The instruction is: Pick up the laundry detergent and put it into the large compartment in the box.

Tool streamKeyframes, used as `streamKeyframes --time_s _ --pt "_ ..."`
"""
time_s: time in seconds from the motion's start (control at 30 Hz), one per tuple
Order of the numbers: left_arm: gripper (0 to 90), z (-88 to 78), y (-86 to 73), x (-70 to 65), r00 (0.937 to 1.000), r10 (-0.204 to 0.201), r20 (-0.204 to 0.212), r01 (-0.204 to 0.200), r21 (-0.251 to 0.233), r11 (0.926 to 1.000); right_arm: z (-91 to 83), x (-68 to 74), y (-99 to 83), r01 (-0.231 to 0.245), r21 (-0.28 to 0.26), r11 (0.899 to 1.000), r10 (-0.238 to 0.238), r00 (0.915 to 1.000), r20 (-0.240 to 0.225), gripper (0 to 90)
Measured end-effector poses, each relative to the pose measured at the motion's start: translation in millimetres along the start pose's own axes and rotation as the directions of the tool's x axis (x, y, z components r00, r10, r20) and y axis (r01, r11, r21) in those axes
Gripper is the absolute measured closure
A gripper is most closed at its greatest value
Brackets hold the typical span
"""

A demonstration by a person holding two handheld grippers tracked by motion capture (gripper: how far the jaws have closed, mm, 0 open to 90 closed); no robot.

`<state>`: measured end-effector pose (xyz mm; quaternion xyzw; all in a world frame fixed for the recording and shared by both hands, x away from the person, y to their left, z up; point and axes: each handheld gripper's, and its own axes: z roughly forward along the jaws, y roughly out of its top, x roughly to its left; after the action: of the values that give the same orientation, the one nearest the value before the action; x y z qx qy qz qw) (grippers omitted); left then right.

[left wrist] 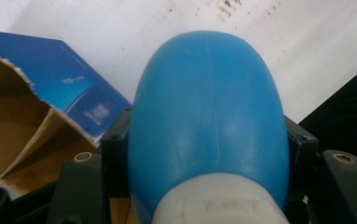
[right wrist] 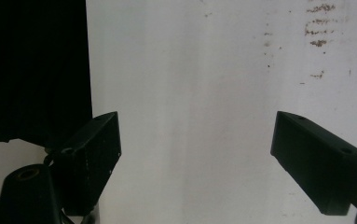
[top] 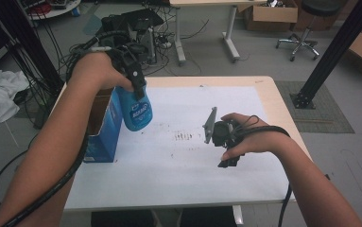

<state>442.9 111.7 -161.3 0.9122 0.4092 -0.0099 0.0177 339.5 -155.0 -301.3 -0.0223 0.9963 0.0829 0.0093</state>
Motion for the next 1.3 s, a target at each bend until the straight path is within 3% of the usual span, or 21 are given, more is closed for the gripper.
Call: streamKeyframes --time_s 0.2,0.4,0.5,0.63,0.73,0.93,0.97,1.0,1.13,1.3 --pt "38.1 -18.5 -10.0 1.9 0.9994 -0.032 0.014 0.032 -0.005 0.9995 -1.8 0.4 1.4 0.013 -0.013 1.0 -0.013 0.9999 0.003 15.9" --pt "38.1 -35.6 -23.5 14.2 0.9936 -0.112 0.017 0.112 -0.014 0.9936 -1.0 -0.7 2.1 0.017 -0.01 1.0 -0.017 0.9999 0.001 16.2" --pt "38.1 -43.0 -32.0 23.1 0.9866 -0.163 0.007 0.163 -0.018 0.9864 -2.0 -2.0 3.6 0.02 -0.004 1.0 -0.02 0.9998 0.002 16.1" --pt "38.1 -53.6 -45.7 37.2 0.9698 -0.244 -0.002 0.244 -0.013 0.9698 -2.0 -3.9 5.6 0.026 -0.01 1.0 -0.026 0.9997 0.004 16.1" --pt "38.1 -61.8 -57.2 48.9 0.9534 -0.302 0.002 0.302 -0.014 0.9533 -1.2 -4.8 6.5 0.029 -0.008 1.0 -0.029 0.9996 0.003 16.1" --pt "38.1 -68.9 -72.8 64.6 0.9123 -0.409 -0.025 0.409 0.003 0.9125 -0.5 -6.5 6.6 0.03 -0.003 1.0 -0.03 0.9996 0.001 16.1" --pt "38.1 -69.3 -74.5 66.7 0.9007 -0.434 -0.026 0.434 0.003 0.901 -0.3 -6.7 6.6 0.028 -0.005 1.0 -0.028 0.9996 0.0 16.1" --pt "38.1 -68.9 -76.2 68.2 0.8836 -0.468 -0.024 0.468 -0.002 0.8839 -0.4 -6.7 6.6 0.026 -0.007 1.0 -0.026 0.9997 0.0 16.1" --pt "38.1 -69.7 -79.2 71.9 0.8618 -0.506 -0.036 0.507 0.014 0.862 -1.2 -6.4 6.5 0.028 -0.005 1.0 -0.028 0.9996 0.002 16.1" --pt "38.1 -69.2 -81.0 74.9 0.821 -0.568 -0.059 0.57 0.018 0.8217 -2.2 -5.6 4.6 0.028 -0.004 1.0 -0.028 0.9996 0.007 16.1"
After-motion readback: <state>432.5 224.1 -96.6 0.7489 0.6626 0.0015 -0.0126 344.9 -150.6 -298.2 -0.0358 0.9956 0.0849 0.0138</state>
